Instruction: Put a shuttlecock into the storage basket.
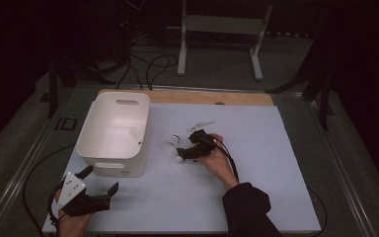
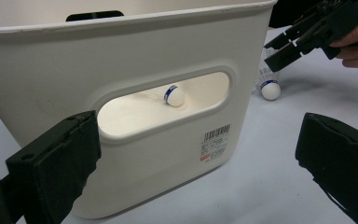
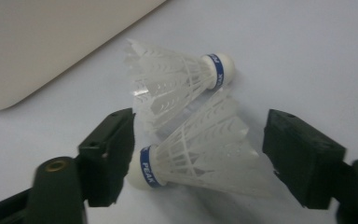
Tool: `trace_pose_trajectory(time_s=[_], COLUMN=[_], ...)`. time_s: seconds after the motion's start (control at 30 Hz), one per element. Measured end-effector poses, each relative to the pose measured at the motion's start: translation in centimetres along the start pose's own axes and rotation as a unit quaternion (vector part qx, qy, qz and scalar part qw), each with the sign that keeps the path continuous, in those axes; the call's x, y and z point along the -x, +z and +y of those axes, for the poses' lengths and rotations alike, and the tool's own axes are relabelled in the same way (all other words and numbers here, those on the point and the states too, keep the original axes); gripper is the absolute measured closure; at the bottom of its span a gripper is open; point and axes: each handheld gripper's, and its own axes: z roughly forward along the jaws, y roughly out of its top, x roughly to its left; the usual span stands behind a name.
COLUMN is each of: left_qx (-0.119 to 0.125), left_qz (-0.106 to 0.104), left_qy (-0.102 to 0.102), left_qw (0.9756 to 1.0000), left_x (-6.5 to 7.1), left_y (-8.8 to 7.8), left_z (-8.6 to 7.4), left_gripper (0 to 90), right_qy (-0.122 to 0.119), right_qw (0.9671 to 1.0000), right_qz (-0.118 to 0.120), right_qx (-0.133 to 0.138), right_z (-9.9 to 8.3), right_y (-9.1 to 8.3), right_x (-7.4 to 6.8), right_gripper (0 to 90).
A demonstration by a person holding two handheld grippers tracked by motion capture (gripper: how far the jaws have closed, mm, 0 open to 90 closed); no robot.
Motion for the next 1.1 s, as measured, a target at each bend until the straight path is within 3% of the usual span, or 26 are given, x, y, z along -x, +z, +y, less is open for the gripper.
trace_pose_trajectory(time_s=[0.03, 0.07, 0.17, 0.5, 0.57, 0.8, 1.1], left_qx=[0.000, 0.000, 0.000, 0.000, 0.000, 0.000, 0.000], left_qz=[0.000, 0.001, 0.000, 0.001, 0.001, 0.001, 0.001], left_qy=[0.000, 0.000, 0.000, 0.000, 0.000, 0.000, 0.000], left_qw=[1.0000, 1.0000, 1.0000, 1.0000, 1.0000, 1.0000, 1.0000], left_x=[0.0, 0.0, 0.0, 0.0, 0.0, 0.0, 0.0], left_y=[0.0, 0.0, 0.0, 0.0, 0.0, 0.0, 0.0], left_z=[0.0, 0.0, 0.0, 0.0, 0.0, 0.0, 0.0], left_gripper=[0.8, 0.8, 0.8, 0.8, 0.8, 0.8, 0.8], right_qy=[0.000, -0.007, -0.018, -0.038, -0.057, -0.065, -0.096], right_qw=[1.0000, 0.9999, 0.9996, 0.9987, 0.9975, 0.9972, 0.9949], right_qz=[0.000, 0.009, 0.017, 0.033, 0.040, 0.031, 0.023], right_qx=[0.000, -0.008, -0.011, -0.009, -0.013, -0.021, -0.022], right_z=[0.0, -0.1, -0.2, -0.1, -0.1, -0.2, -0.4], right_y=[0.0, 0.1, -0.1, -0.8, -1.1, -1.2, -1.3], right_x=[0.0, -0.3, -0.7, -2.1, -2.7, -3.2, -3.7], right_gripper=[29.0, 36.4, 41.7, 53.0, 62.9, 75.2, 87.2])
